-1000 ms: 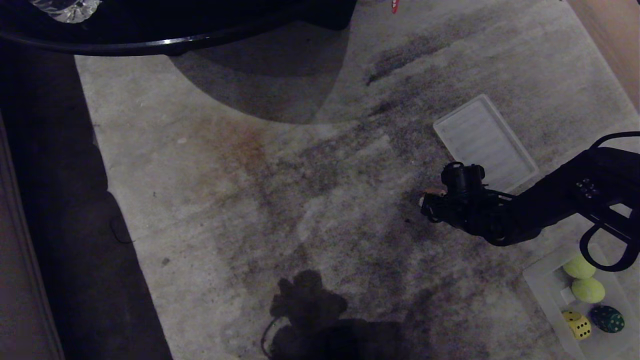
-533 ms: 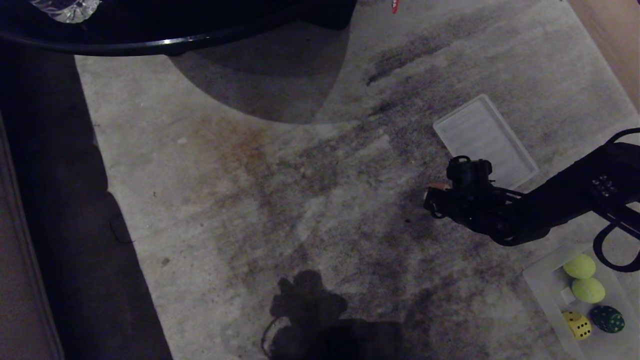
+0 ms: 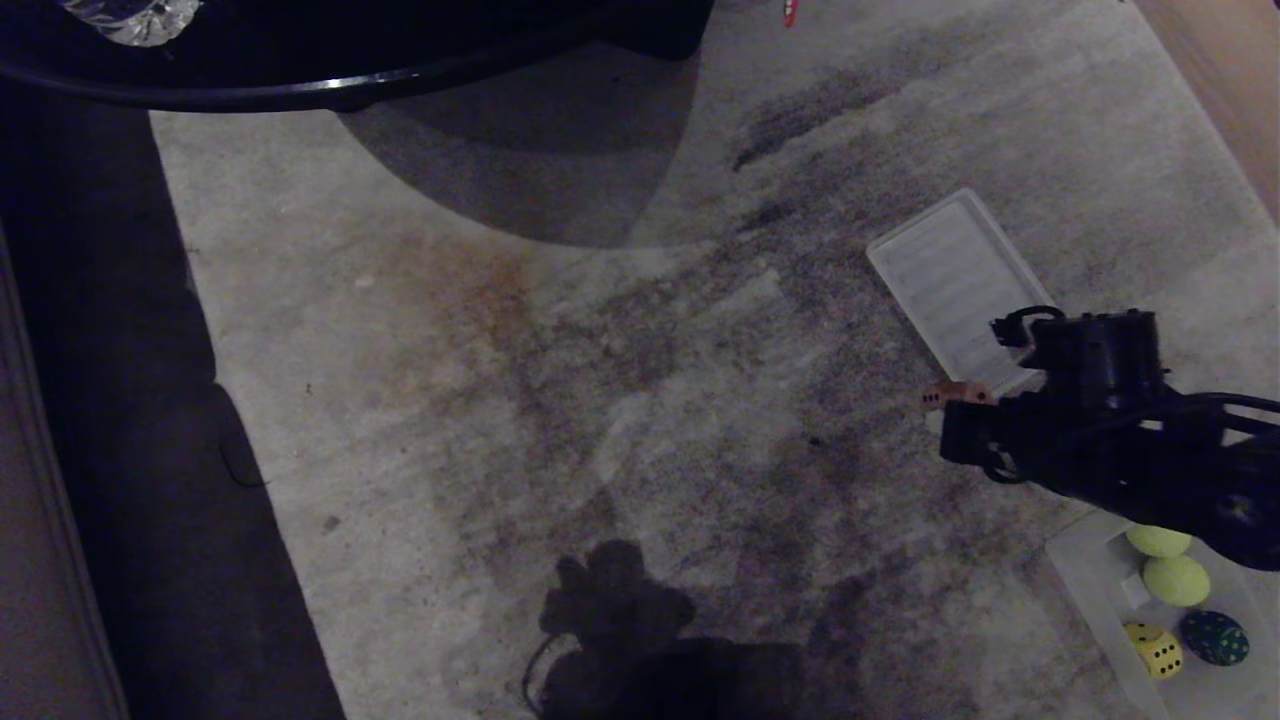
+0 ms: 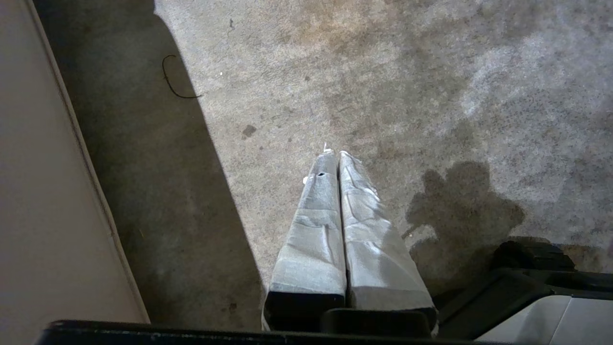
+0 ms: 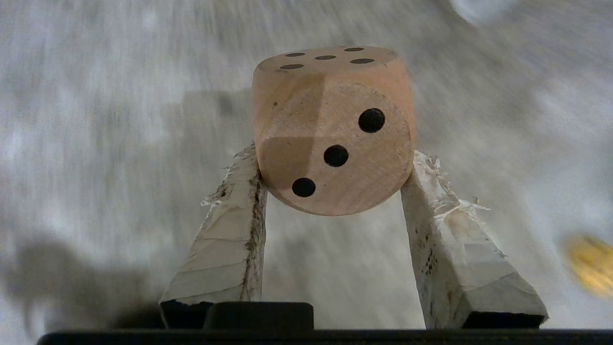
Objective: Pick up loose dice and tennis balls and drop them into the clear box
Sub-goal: Put the toys in the box
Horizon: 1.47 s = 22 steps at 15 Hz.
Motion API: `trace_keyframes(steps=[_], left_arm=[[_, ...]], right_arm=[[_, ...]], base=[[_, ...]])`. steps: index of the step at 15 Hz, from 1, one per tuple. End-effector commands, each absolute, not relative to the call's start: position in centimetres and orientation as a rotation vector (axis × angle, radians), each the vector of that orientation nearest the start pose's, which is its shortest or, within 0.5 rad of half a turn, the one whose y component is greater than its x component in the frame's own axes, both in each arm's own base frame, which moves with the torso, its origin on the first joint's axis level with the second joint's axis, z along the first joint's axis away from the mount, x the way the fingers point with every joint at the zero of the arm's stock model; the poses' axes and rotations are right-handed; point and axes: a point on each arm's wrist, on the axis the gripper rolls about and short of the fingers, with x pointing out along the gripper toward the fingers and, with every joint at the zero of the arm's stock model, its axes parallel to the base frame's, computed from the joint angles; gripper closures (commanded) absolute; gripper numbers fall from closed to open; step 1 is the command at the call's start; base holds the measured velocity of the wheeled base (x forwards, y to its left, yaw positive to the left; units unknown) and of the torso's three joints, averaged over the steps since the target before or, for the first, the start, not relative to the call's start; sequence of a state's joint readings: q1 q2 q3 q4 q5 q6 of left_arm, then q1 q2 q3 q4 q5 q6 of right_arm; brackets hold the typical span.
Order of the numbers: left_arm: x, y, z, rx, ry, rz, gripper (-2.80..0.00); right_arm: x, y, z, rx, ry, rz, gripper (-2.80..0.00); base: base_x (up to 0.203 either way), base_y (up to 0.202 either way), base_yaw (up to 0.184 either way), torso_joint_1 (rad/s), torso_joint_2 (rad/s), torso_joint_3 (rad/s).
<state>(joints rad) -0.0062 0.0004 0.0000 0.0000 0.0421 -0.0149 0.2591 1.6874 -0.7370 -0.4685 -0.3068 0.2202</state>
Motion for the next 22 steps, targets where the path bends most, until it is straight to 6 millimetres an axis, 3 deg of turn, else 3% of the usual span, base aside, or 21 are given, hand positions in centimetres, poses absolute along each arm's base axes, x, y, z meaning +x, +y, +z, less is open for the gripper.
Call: trace_keyframes(steps=[1, 5, 9, 12, 15, 17, 22], left_arm=[[-2.3, 0.1, 7.5, -0.015, 0.001, 0.037, 0.00], [-2.3, 0.1, 7.5, -0.015, 0.001, 0.037, 0.00], [-2.3, 0.1, 7.5, -0.015, 0.001, 0.037, 0.00], [-2.3, 0.1, 7.5, -0.015, 0.001, 0.037, 0.00], [-2.3, 0.1, 7.5, -0.015, 0.001, 0.037, 0.00], [-2.3, 0.1, 7.5, -0.015, 0.001, 0.037, 0.00], [-2.3, 0.1, 7.5, -0.015, 0.001, 0.037, 0.00]], right_arm=[[20.4, 4.8, 18.8, 0.097, 0.371, -0.079, 0.00], [11.9, 2.2, 17.5, 0.074, 0.446, -0.098, 0.00], [5.1, 0.2, 16.0, 0.101, 0.488, -0.110, 0.00], [1.4, -0.2, 13.9, 0.103, 0.451, -0.131, 0.00], [-0.9, 0.0, 11.0, 0.043, 0.393, -0.131, 0.00], [-1.0, 0.0, 9.5, 0.028, 0.407, -0.134, 0.00], [-1.0, 0.0, 8.4, 0.012, 0.381, -0.071, 0.00]], base=[[0.000, 0.000, 0.000, 0.000, 0.00, 0.000], [0.000, 0.000, 0.000, 0.000, 0.00, 0.000], [0.000, 0.000, 0.000, 0.000, 0.00, 0.000], [0.000, 0.000, 0.000, 0.000, 0.00, 0.000], [0.000, 0.000, 0.000, 0.000, 0.00, 0.000], [0.000, 0.000, 0.000, 0.000, 0.00, 0.000], [0.000, 0.000, 0.000, 0.000, 0.00, 0.000]])
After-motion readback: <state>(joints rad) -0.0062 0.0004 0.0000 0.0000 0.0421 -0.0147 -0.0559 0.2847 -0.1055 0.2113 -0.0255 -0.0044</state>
